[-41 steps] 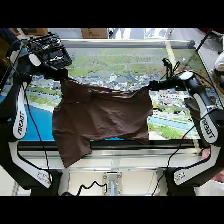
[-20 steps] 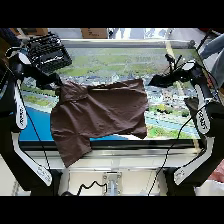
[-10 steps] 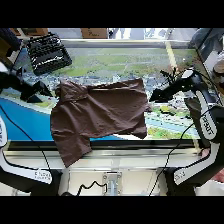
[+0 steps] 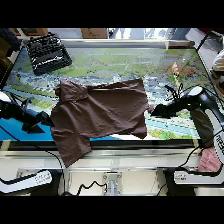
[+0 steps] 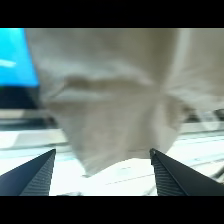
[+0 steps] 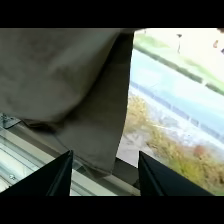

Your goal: Fold the shirts.

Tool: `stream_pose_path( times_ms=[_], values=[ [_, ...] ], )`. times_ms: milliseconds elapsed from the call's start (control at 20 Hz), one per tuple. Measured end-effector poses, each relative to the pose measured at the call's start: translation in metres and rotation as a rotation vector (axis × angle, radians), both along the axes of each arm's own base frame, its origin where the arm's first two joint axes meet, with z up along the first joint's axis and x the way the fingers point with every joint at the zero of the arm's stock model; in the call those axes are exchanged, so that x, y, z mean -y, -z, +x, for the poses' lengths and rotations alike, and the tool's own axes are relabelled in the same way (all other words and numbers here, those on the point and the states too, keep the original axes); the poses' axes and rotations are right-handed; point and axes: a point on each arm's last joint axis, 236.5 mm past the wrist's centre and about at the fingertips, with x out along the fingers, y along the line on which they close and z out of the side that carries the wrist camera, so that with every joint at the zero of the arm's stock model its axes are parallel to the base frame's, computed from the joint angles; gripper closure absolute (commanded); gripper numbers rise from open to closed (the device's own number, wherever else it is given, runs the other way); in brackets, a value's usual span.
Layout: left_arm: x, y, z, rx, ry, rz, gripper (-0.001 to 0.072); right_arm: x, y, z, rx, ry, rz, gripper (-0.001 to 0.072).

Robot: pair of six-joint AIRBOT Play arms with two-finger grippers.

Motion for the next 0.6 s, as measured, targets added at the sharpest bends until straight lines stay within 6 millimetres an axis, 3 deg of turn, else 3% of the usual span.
stream_pose_path(
  times_ms=[250,600],
  values=[
    [0.0,0.035,-0.037,-0.086,-0.006,0.04,0.0015,-0.016,-0.003,-0.019,0.021,0.023,0.097,0.0274],
    [0.007,0.052,-0.029,-0.034,-0.057,0.033,0.0016,-0.032,-0.017,-0.015,0.064,0.044,0.2,0.0274]
  ],
)
